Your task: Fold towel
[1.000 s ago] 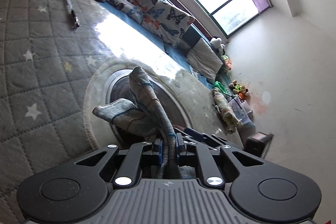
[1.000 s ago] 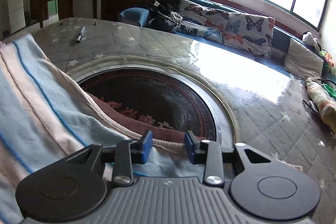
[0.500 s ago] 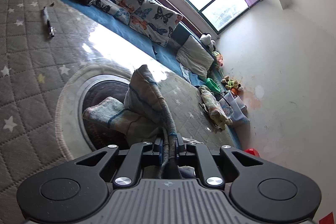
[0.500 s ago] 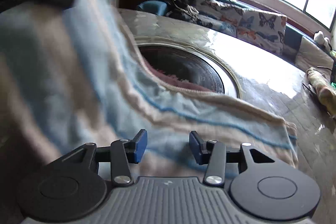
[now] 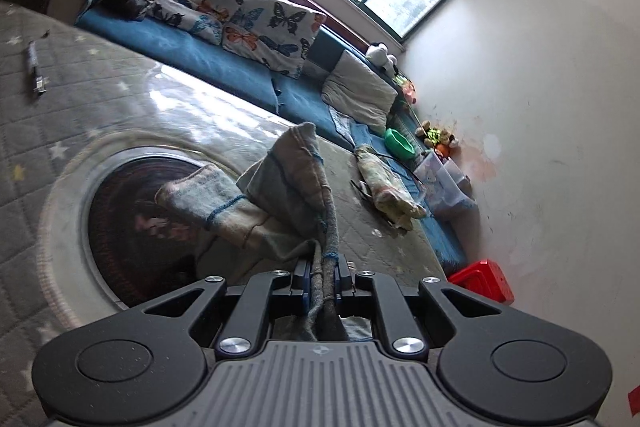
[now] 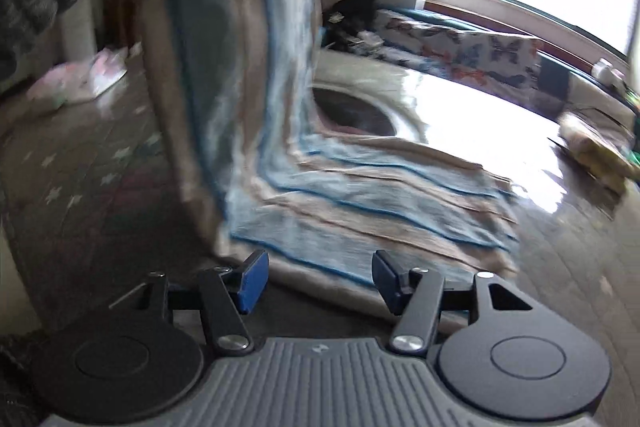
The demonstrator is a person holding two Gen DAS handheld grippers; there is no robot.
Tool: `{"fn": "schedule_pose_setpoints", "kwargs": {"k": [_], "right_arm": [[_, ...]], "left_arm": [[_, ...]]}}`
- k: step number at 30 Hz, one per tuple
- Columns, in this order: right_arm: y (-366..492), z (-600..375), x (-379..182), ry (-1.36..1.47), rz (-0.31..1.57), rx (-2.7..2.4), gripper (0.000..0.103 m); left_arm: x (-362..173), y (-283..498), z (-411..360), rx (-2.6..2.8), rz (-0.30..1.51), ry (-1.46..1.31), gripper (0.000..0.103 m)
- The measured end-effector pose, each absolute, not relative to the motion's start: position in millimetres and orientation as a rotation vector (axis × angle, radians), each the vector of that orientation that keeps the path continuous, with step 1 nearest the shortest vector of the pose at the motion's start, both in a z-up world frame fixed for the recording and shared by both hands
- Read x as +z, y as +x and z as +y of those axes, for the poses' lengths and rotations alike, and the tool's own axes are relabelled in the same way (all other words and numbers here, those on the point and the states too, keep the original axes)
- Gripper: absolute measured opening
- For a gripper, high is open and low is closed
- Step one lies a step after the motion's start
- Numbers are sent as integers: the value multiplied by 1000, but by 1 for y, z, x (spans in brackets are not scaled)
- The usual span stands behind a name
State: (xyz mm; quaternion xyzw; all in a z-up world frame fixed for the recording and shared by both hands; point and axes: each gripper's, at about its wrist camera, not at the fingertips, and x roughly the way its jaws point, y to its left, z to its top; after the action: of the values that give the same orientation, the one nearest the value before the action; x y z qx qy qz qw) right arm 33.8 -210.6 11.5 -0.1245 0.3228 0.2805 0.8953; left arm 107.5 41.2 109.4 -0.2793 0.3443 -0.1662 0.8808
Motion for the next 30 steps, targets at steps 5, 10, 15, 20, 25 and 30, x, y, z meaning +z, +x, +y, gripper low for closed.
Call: {"fn": "schedule_pose_setpoints", "kwargs": {"k": [5, 10, 15, 20, 25, 30], "right_arm": [[39, -253, 13, -154, 652, 496, 59], [41, -294, 13, -63, 639, 427, 59], [41, -328, 9, 20, 641, 365, 59], [41, -355, 6, 88, 645, 304, 59], [50, -370, 12, 173, 625, 294, 57], [72, -364, 18, 238, 620, 362, 54]], "left_arm": [[108, 130, -9, -371, 764, -528, 11], [93, 155, -58, -388, 832, -478, 11], [64, 174, -96, -407, 919, -447, 18], [45, 176, -108, -483, 949, -488, 29], [50, 166, -91, -470, 907, -448, 40], [44, 148, -63, -428, 907, -397, 44]]}}
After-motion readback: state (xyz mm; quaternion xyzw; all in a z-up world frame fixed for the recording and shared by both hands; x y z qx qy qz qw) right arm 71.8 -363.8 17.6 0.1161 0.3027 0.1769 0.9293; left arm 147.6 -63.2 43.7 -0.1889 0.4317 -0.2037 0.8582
